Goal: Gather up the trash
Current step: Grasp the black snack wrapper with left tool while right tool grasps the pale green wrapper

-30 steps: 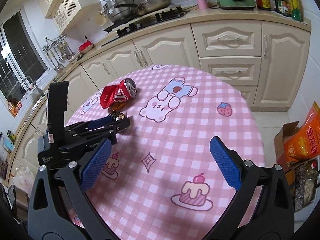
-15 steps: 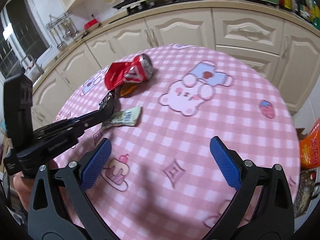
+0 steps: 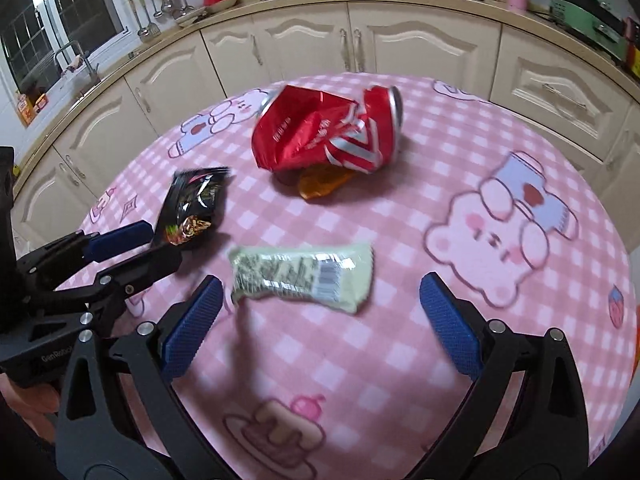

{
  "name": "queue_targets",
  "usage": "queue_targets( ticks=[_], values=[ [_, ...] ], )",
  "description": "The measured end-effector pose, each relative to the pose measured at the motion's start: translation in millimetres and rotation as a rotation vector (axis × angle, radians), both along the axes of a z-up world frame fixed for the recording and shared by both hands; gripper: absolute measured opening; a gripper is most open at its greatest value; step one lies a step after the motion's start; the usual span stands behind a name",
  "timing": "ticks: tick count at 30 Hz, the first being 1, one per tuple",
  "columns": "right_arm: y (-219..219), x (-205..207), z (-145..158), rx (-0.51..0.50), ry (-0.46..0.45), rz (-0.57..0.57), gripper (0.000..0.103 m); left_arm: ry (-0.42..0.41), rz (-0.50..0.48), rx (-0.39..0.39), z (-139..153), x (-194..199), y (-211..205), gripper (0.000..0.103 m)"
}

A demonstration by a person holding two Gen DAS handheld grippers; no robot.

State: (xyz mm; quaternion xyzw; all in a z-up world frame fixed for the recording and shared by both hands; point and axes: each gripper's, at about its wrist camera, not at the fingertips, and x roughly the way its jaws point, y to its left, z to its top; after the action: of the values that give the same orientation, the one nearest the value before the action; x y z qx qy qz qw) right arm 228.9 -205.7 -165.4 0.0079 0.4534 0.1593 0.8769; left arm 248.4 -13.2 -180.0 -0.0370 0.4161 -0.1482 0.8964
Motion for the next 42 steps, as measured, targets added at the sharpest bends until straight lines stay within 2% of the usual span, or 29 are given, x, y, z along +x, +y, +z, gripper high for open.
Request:
queue_targets(
  ticks=[4,6,8,12,13,14,16,23,24,26,29,35,42],
  values=[
    [7.5,1.1,-1.9,-0.021,-0.021,0.016,0.096,0.017,-0.014,-0.009,-2.9,9.2,4.2,0.052],
    [11.1,0.0,-1.5,-0.071,-0.041,0.012,0.08,0.019,-0.024,-0.045,-3.2,12.8,6.7,0.052],
    [13.5,-1.2,1.0,-0.063,-0.05,0.026,0.067,0.023,-0.037,-0.064,-4.3,14.1,7.7,0.04],
    [8.8,-3.7,2.0,-0.042,-0.061,0.012,0.061,0.022,-0.037,-0.057,-3.2,12.8,4.6,0.037],
    [7.0,-3.8,2.3,-0.034,-0.062,0.005,0.06,0.019,-0.037,-0.057,-2.1,11.9,4.3,0.039],
    [4.6,-4.2,2.8,-0.027,-0.064,-0.005,0.06,0.022,-0.039,-0.064,-1.2,12.4,4.5,0.054],
    [1.6,-3.9,3.1,-0.011,-0.064,-0.021,0.059,0.02,-0.042,-0.087,1.2,13.8,5.0,0.072],
    [-0.6,-3.4,2.9,0.008,-0.06,-0.032,0.059,0.059,0.007,-0.106,-3.3,41.9,1.9,0.071],
    [-1.1,-3.4,3.0,0.006,-0.061,-0.036,0.059,0.054,0.009,-0.097,-3.2,43.5,0.4,0.07],
    [-0.6,-3.8,3.3,0.005,-0.061,-0.035,0.057,0.043,0.017,-0.033,-4.0,44.6,-5.3,0.037],
    [-1.6,-7.1,3.0,0.017,-0.051,-0.03,0.052,0.041,-0.004,-0.041,-4.8,42.0,-5.8,0.026],
    [-9.5,-32.8,6.8,0.042,-0.058,-0.029,0.05,0.047,-0.017,-0.078,-2.9,21.1,0.4,0.022],
    [-41.6,-77.3,22.4,0.11,-0.108,-0.066,0.05,0.002,-0.031,-0.124,5.2,-30.2,4.6,0.022]
  ],
)
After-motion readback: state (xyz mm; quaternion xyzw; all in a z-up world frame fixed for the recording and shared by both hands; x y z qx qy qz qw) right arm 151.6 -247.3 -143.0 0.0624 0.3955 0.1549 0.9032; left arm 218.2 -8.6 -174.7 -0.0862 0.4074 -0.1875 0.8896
